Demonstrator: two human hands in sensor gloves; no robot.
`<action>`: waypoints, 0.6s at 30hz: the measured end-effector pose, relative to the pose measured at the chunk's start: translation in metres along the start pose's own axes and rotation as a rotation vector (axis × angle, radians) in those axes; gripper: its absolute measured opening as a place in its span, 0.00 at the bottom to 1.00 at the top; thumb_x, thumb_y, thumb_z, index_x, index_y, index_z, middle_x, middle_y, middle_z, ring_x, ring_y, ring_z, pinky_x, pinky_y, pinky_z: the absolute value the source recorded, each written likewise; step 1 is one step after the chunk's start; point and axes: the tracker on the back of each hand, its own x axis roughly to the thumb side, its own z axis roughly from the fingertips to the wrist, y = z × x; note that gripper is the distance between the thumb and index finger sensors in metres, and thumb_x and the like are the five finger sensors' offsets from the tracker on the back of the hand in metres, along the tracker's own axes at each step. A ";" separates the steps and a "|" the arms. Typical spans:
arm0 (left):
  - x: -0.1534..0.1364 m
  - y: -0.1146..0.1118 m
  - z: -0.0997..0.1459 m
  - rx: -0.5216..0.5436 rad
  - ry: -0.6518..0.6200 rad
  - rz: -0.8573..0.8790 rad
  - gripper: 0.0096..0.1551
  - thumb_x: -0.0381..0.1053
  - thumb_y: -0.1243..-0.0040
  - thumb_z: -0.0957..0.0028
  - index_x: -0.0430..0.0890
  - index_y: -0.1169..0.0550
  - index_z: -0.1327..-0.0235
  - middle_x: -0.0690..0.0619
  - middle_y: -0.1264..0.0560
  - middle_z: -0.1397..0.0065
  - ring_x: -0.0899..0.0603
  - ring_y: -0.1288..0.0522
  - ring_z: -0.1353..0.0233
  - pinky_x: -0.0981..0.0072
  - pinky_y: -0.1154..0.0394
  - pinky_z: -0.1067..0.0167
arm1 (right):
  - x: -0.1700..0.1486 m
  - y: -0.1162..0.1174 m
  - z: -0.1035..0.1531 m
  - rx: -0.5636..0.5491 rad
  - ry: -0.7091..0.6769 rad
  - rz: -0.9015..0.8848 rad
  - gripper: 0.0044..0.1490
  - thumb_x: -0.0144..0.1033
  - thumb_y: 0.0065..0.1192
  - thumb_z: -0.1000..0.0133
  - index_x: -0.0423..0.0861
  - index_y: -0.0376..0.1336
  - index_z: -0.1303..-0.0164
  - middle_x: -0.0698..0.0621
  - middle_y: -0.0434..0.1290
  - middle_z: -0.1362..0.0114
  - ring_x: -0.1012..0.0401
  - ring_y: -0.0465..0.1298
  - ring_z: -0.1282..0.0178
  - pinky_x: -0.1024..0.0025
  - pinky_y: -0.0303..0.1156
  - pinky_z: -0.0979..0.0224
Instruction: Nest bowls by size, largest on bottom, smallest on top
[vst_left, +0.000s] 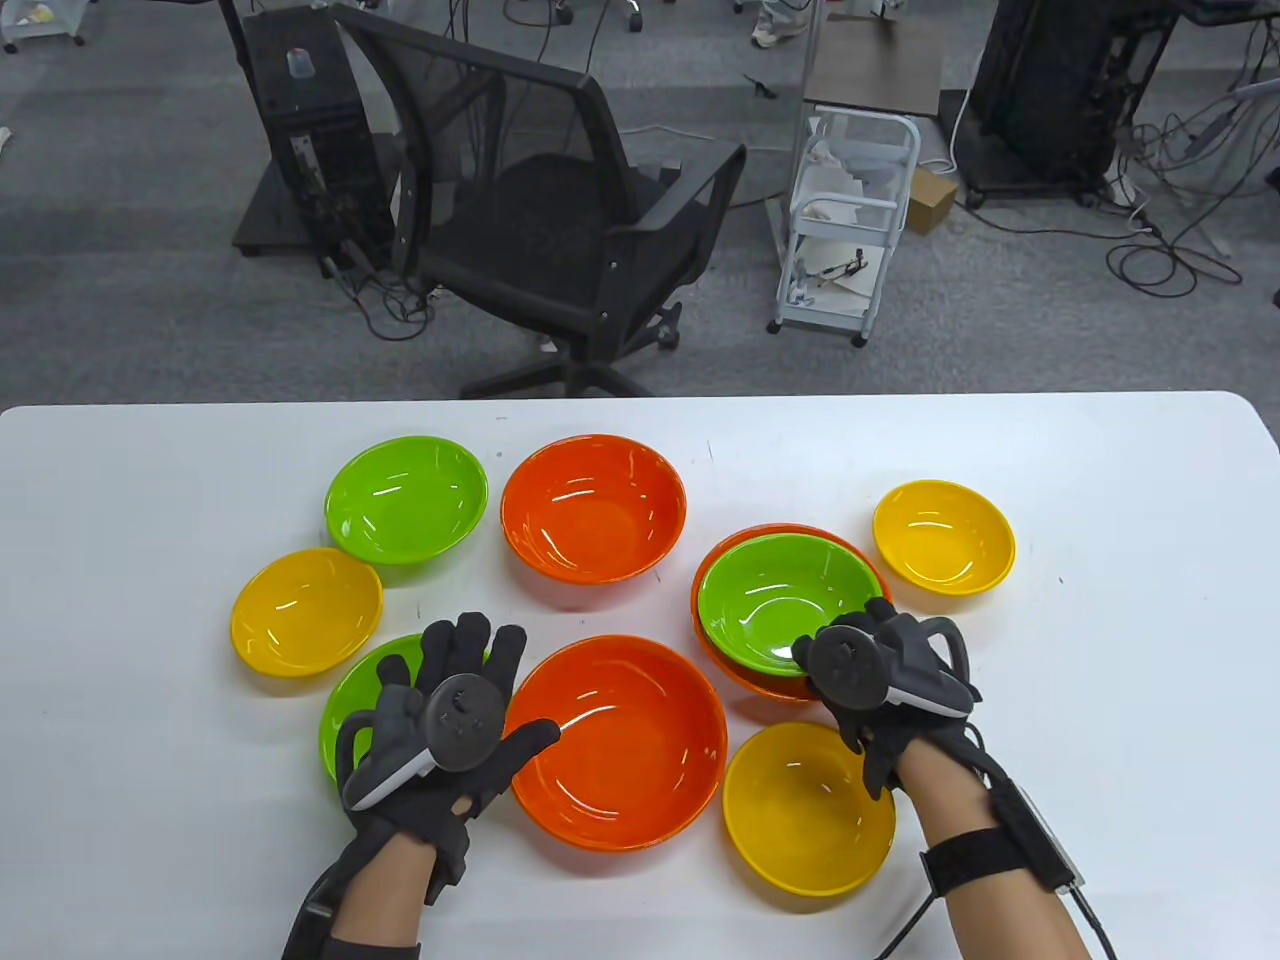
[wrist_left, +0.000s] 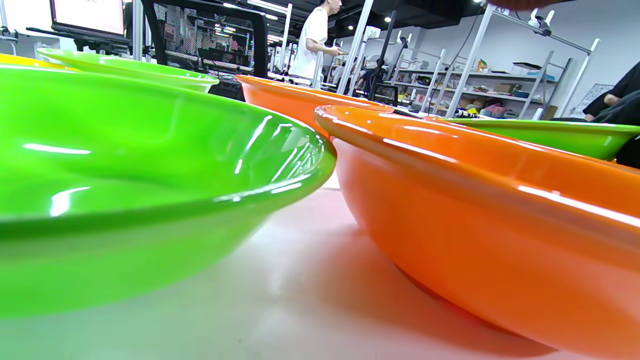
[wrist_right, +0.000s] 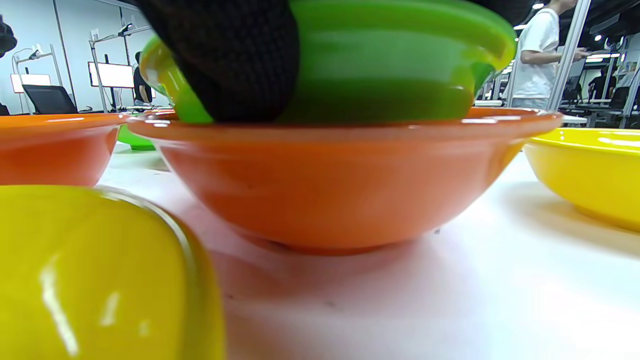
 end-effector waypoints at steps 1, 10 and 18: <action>0.000 0.000 0.000 0.000 0.001 0.000 0.55 0.76 0.56 0.51 0.55 0.58 0.16 0.42 0.63 0.12 0.28 0.63 0.13 0.20 0.62 0.28 | 0.000 0.000 -0.001 0.012 0.002 -0.002 0.25 0.30 0.72 0.50 0.40 0.74 0.42 0.42 0.81 0.38 0.39 0.72 0.31 0.31 0.56 0.25; 0.000 0.000 0.000 0.000 0.004 0.004 0.56 0.76 0.56 0.51 0.55 0.59 0.16 0.42 0.63 0.12 0.28 0.63 0.13 0.20 0.62 0.28 | -0.008 0.002 -0.007 0.226 0.070 -0.088 0.31 0.36 0.62 0.47 0.41 0.68 0.33 0.39 0.74 0.29 0.37 0.67 0.26 0.33 0.52 0.23; 0.000 -0.001 -0.001 -0.012 0.010 -0.001 0.55 0.76 0.56 0.51 0.55 0.58 0.16 0.42 0.63 0.12 0.28 0.63 0.13 0.20 0.62 0.28 | -0.014 0.008 -0.011 0.360 0.112 -0.183 0.36 0.40 0.60 0.45 0.39 0.63 0.27 0.37 0.67 0.23 0.36 0.58 0.20 0.33 0.44 0.22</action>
